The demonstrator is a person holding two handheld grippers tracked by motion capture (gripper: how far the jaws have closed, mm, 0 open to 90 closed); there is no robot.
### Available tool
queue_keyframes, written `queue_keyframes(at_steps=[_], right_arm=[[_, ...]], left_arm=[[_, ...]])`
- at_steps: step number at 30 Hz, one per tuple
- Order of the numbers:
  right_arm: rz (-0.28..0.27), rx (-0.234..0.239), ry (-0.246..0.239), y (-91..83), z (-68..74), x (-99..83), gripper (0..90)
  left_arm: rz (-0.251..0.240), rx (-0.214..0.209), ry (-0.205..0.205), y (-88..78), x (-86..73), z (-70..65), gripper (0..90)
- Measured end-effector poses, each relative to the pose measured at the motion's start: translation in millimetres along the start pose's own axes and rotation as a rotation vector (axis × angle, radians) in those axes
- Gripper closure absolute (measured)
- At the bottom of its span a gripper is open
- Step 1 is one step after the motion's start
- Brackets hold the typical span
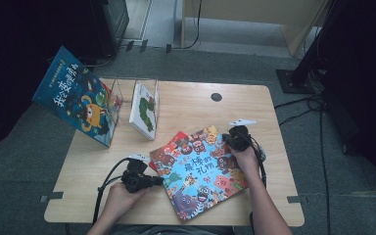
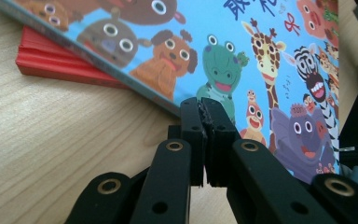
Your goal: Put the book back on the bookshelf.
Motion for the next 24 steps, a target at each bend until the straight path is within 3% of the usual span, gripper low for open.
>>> queue_keyframes(at_steps=[10,12,17,24], right_arm=[[-0.015,0.019,-0.021,11.2,5.4,15.6,90.0],[-0.028,0.024,-0.016,8.1,3.3,14.9,90.0],[-0.039,0.047,-0.006,-2.0,-2.8,5.6,90.0],[-0.057,0.04,-0.012,-22.1,-5.9,-19.6,89.9]], left_arm=[[-0.008,0.023,0.018,-2.3,-1.4,-1.9,89.7],[-0.028,-0.012,0.01,-8.5,-0.4,3.4,89.5],[-0.063,0.033,-0.015,-29.0,5.9,20.9,89.0],[-0.083,0.11,-0.035,-48.5,19.5,47.0,88.4]])
Point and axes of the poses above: each handheld gripper's, and its own axes: y roughly forward along the jaws, x roughly out of its top, z roughly to its left, the point moved 2 cm from there along y, roughly forward along the jaws, and after that the axes turned 12 degrees about z, right-handed, at the moved point
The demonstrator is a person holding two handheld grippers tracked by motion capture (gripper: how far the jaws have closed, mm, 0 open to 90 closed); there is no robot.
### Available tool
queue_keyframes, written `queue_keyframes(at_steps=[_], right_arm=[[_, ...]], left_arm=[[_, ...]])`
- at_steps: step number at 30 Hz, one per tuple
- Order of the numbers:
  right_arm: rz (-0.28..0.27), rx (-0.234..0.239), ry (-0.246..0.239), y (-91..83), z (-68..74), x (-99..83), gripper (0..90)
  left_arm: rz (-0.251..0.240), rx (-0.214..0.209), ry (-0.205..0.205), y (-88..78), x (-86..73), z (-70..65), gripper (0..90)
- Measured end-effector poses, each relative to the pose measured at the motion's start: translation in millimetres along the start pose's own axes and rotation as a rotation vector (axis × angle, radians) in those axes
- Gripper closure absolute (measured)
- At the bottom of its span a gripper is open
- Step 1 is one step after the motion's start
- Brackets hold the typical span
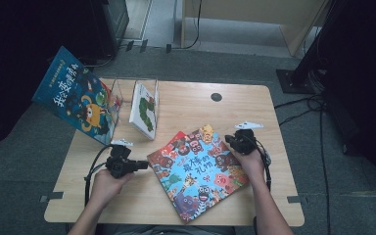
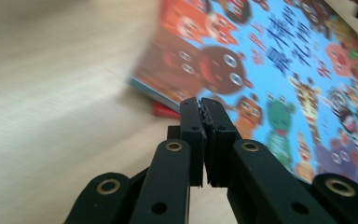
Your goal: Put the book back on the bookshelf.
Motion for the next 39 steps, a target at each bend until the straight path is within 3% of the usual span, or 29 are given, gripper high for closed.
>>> queue_keyframes(at_steps=[6,14,18,28,39], right_arm=[[-0.006,0.001,0.005,-19.4,0.7,-25.5,89.6],[-0.007,0.005,0.017,-36.4,2.3,-57.0,89.5],[-0.002,-0.001,0.021,-45.7,2.2,-71.0,89.3],[-0.005,0.0,0.047,-68.7,4.4,-102.1,89.5],[0.0,0.01,0.004,-75.4,13.8,-114.4,90.0]], left_arm=[[0.018,0.004,-0.011,5.2,14.5,17.1,87.5],[0.054,0.003,0.004,17.0,29.6,26.8,87.6],[0.045,0.004,0.005,17.0,35.4,31.1,87.4],[0.057,0.002,-0.004,22.9,39.9,31.9,88.0],[0.054,-0.007,-0.005,21.9,37.7,30.6,89.6]])
Point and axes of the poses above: each handheld gripper's, and its own axes: y roughly forward along the jaws, x roughly out of its top, z roughly to its left, the point moved 2 cm from there along y, roughly forward along the jaws, and after that the axes turned 12 degrees about z, right-handed, at the moved point
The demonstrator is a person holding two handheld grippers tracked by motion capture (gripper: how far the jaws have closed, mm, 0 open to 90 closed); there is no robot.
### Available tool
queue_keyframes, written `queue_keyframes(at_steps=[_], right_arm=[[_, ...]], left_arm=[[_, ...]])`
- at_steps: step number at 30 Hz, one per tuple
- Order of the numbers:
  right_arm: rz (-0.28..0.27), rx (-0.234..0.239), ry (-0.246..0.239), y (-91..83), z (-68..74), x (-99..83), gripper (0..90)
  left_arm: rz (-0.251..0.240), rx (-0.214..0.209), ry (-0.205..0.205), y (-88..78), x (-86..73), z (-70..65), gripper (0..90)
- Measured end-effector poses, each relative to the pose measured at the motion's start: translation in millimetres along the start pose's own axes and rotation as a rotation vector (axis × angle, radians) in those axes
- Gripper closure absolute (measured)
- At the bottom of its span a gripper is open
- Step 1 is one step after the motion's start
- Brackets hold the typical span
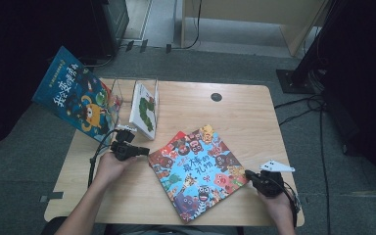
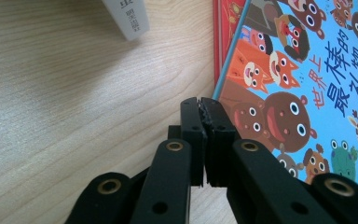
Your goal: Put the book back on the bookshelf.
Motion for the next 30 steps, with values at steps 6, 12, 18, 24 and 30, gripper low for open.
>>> queue_keyframes(at_steps=[6,12,18,24,30], right_arm=[[-0.007,0.006,-0.004,3.2,0.1,3.4,90.0],[0.0,0.013,0.011,-0.5,-5.4,0.5,90.0],[-0.002,0.001,0.012,-4.2,-6.3,-4.7,90.0],[0.002,0.0,0.022,-8.6,-7.0,-10.9,90.0],[0.015,-0.007,0.007,-10.3,-5.0,-13.2,90.0]], left_arm=[[0.004,0.0,0.004,-0.8,-4.7,-2.8,89.6],[0.001,-0.007,0.007,-1.4,-7.7,-2.9,89.1],[0.015,-0.012,0.007,-1.5,-6.0,-1.6,88.9],[0.031,0.003,0.008,2.0,-2.8,-0.8,88.9],[0.034,0.006,0.013,2.1,-2.2,-0.8,88.9]])
Point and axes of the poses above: each handheld gripper's, and its own axes: y roughly forward along the jaws, x roughly out of its top, z roughly to its left, the point moved 2 cm from there along y, roughly forward along the jaws, and after that the axes turned 12 degrees about z, right-handed, at the moved point
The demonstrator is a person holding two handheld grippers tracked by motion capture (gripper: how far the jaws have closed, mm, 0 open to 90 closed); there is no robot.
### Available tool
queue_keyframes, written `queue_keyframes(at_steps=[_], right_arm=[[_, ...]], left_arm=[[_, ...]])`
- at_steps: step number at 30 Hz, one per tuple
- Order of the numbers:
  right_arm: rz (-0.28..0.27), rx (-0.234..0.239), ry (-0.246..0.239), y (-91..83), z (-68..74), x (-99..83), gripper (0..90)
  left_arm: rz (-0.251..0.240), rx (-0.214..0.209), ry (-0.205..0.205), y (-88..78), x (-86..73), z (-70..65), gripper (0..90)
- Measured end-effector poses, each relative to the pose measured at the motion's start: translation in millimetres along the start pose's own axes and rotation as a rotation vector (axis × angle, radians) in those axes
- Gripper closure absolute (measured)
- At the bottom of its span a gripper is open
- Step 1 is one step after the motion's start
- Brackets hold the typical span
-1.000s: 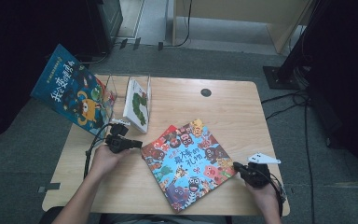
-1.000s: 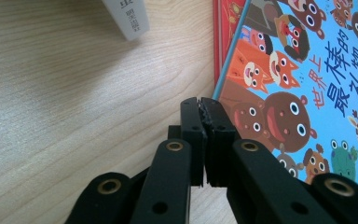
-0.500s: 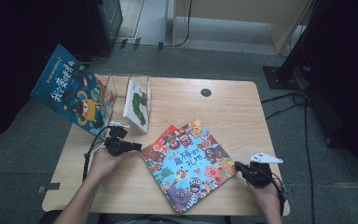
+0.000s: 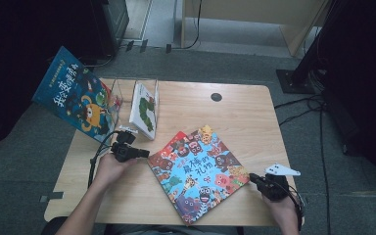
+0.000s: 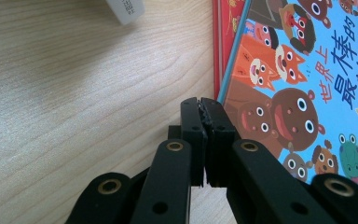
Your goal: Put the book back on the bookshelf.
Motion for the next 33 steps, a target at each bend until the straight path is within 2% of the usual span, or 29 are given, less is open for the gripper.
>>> queue_keyframes(at_steps=[3,13,18,23,26,29,31,32,33], right_arm=[[0.039,-0.005,-0.006,0.9,0.1,-5.1,90.0],[0.028,-0.006,0.009,5.1,-5.0,-0.6,90.0],[0.018,0.002,0.022,10.7,-10.2,7.6,90.0],[0.014,0.002,0.017,17.6,-12.5,18.3,90.0],[0.01,0.0,0.014,22.0,-14.2,25.0,90.0],[0.009,0.001,0.008,26.9,-15.8,32.4,90.0],[0.007,0.001,0.003,29.9,-16.9,37.1,90.0],[0.006,0.005,0.005,31.3,-17.9,39.3,90.0],[0.004,0.011,0.006,32.7,-19.0,41.2,90.0]], left_arm=[[-0.005,-0.004,-0.002,0.0,-0.4,-0.2,89.0],[0.021,-0.006,0.01,4.0,-4.5,-4.5,90.0],[0.032,0.0,0.034,7.5,-8.3,-11.9,89.7],[0.027,-0.027,0.026,4.8,-14.1,-13.6,87.2],[0.031,-0.02,0.031,3.8,-17.8,-15.3,85.9],[0.027,-0.027,0.019,3.0,-21.8,-16.2,84.8],[0.012,-0.02,0.019,0.9,-24.4,-15.9,78.5],[-0.006,-0.029,0.009,-0.9,-25.5,-15.7,71.1],[-0.016,-0.057,0.002,-2.8,-26.3,-15.2,63.7]])
Point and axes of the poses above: each handheld gripper's, and its own axes: y roughly forward along the jaws, x roughly out of its top, z roughly to its left, the point moved 2 cm from there along y, roughly forward along the jaws, and after that the axes turned 12 degrees about z, right-handed, at the moved point
